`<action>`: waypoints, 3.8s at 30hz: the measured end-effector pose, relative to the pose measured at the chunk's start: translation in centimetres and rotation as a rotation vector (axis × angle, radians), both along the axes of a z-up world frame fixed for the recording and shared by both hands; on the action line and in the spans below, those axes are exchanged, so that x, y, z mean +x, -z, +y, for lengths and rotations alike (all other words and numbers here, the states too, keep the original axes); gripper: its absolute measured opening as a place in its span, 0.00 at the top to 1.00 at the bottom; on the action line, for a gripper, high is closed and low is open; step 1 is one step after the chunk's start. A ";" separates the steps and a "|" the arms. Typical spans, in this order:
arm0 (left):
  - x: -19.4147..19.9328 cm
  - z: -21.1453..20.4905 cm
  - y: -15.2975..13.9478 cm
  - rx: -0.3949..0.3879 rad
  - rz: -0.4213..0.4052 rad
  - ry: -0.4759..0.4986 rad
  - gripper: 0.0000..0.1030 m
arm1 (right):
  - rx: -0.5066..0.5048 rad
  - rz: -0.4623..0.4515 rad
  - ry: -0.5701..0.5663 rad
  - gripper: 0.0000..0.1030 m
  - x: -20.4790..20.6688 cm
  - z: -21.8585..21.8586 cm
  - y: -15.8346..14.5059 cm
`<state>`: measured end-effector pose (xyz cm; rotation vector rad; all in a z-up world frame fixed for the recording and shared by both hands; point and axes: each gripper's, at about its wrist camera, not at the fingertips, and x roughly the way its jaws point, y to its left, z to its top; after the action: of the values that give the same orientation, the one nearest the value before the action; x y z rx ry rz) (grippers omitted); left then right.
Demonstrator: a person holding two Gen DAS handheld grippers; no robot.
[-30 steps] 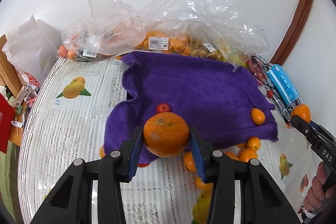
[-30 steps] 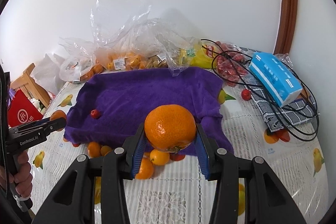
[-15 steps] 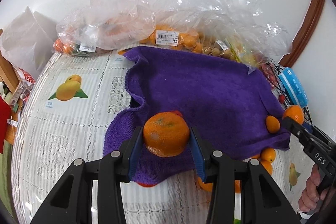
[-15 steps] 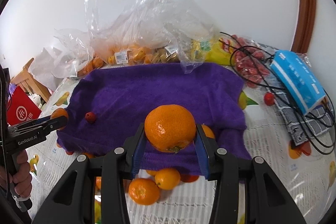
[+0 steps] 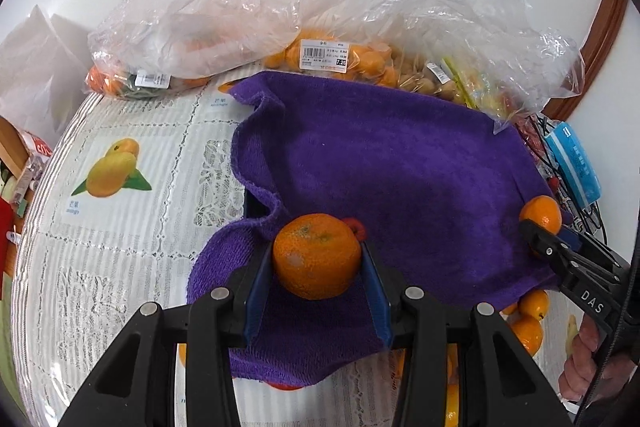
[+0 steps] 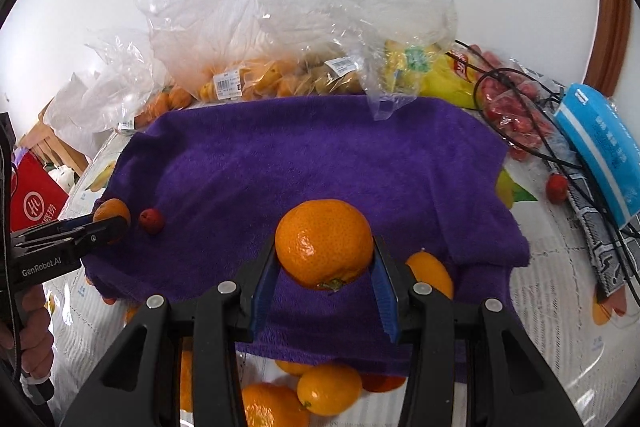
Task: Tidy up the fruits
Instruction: 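Carry both oranges over the purple towel with both grippers, then open both grippers to release the oranges onto the towel, then withdraw both grippers and reach toward the remaining oranges, then grasp an orange from the row with the right gripper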
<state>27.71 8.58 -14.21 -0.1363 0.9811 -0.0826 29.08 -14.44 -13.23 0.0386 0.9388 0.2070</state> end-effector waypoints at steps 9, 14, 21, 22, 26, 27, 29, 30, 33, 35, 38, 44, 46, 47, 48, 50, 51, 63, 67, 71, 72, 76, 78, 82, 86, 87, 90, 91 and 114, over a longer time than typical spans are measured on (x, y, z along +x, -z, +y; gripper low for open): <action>0.4 -0.8 0.4 -0.022 0.021 0.029 0.59 | -0.014 0.026 -0.007 0.57 0.3 0.4 1.0; 0.3 -1.1 0.3 -0.022 0.013 0.034 0.59 | -0.022 0.043 -0.013 0.57 0.1 0.4 1.1; -0.5 -1.4 -0.7 -0.005 0.000 0.042 0.52 | -0.037 -0.014 -0.014 0.50 -1.5 0.2 -1.3; -0.8 -1.4 -1.0 -0.004 -0.003 0.041 0.50 | -0.038 -0.022 -0.012 0.49 -1.7 0.1 -1.7; -1.9 -1.5 -1.9 0.011 -0.012 0.037 0.46 | -0.041 -0.046 0.005 0.44 -2.6 -0.3 -3.0; -2.3 -1.6 -2.2 0.018 -0.016 0.035 0.45 | -0.041 -0.050 0.016 0.42 -3.0 -0.6 -3.5; -3.0 -1.8 -2.8 0.026 -0.022 0.031 0.42 | -0.042 -0.053 0.030 0.36 -3.6 -0.9 -4.0; -3.3 -1.9 -3.0 0.029 -0.027 0.026 0.41 | -0.042 -0.057 0.042 0.31 -4.1 -1.2 -4.4; -4.7 -2.5 -4.0 0.043 -0.048 0.024 0.40 | -0.035 -0.064 0.072 0.20 -5.7 -1.9 -5.4; -5.9 -3.0 -4.7 0.041 -0.062 0.038 0.40 | -0.051 -0.074 0.086 0.19 -6.7 -2.2 -6.1; -7.5 -3.8 -5.8 0.037 -0.085 0.043 0.40 | -0.086 -0.087 0.112 0.11 -8.2 -2.7 -7.3; -10.9 -4.4 -7.4 -0.038 -0.109 0.045 0.40 | -0.131 -0.116 0.176 0.08 -12.2 -4.0 -9.8; -12.2 -4.6 -8.0 -0.031 -0.128 0.045 0.40 | -0.114 -0.123 0.180 0.08 -13.8 -4.5 -10.5; -12.7 -4.7 -8.1 -0.025 -0.131 0.045 0.40 | -0.102 -0.125 0.172 0.08 -14.4 -4.6 -10.7; -13.1 -4.8 -8.3 -0.018 -0.132 0.044 0.40 | -0.089 -0.131 0.157 0.08 -15.3 -4.7 -11.0; -14.2 -4.9 -8.7 -0.015 -0.137 0.039 0.40 | -0.103 -0.135 0.152 0.08 -16.4 -4.7 -11.3; -14.8 -4.9 -8.9 -0.020 -0.142 0.039 0.40 | -0.113 -0.139 0.152 0.08 -17.1 -4.7 -11.4; -19.1 -5.3 -9.9 0.011 -0.193 0.048 0.40 | -0.024 -0.178 0.176 0.08 -22.2 -6.1 -12.4; -19.5 -5.3 -9.6 0.011 -0.186 0.049 0.40 | -0.016 -0.196 0.181 0.08 -22.8 -6.2 -12.3; -19.1 -4.9 -8.9 0.008 -0.172 0.043 0.40 | -0.005 -0.187 0.175 0.08 -22.6 -6.1 -11.7; -19.0 -4.9 -8.8 0.008 -0.170 0.044 0.40 | -0.007 -0.185 0.173 0.08 -22.5 -6.0 -11.6; -17.6 -4.5 -8.2 0.011 -0.150 0.043 0.40 | -0.040 -0.185 0.179 0.08 -21.6 -5.7 -11.2; -17.1 -4.4 -8.0 0.012 -0.152 0.042 0.40 | -0.038 -0.174 0.178 0.08 -20.9 -5.6 -11.0; -16.0 -3.8 -6.9 -0.002 -0.136 0.040 0.40 | -0.025 -0.166 0.175 0.10 -19.5 -5.3 -10.2; -15.0 -3.2 -5.7 0.006 -0.128 0.031 0.40 | -0.003 -0.128 0.159 0.18 -17.7 -4.7 -8.4; -14.7 -2.9 -5.3 0.002 -0.120 0.025 0.40 | -0.001 -0.117 0.155 0.23 -17.3 -4.6 -7.9; -13.8 -2.1 -4.0 -0.004 -0.090 0.005 0.40 | 0.005 -0.081 0.127 0.35 -15.9 -4.1 -6.2; -13.6 -1.8 -3.6 -0.005 -0.083 -0.001 0.40 | 0.003 -0.074 0.123 0.40 -15.5 -4.0 -5.7; -10.0 -0.5 0.8 -0.025 -0.024 -0.021 0.40 | 0.030 0.046 0.065 0.62 -6.4 -2.0 1.4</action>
<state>17.70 8.10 -14.97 -0.1685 0.9551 -0.0774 22.71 -16.44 -14.65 0.1023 0.9789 0.1605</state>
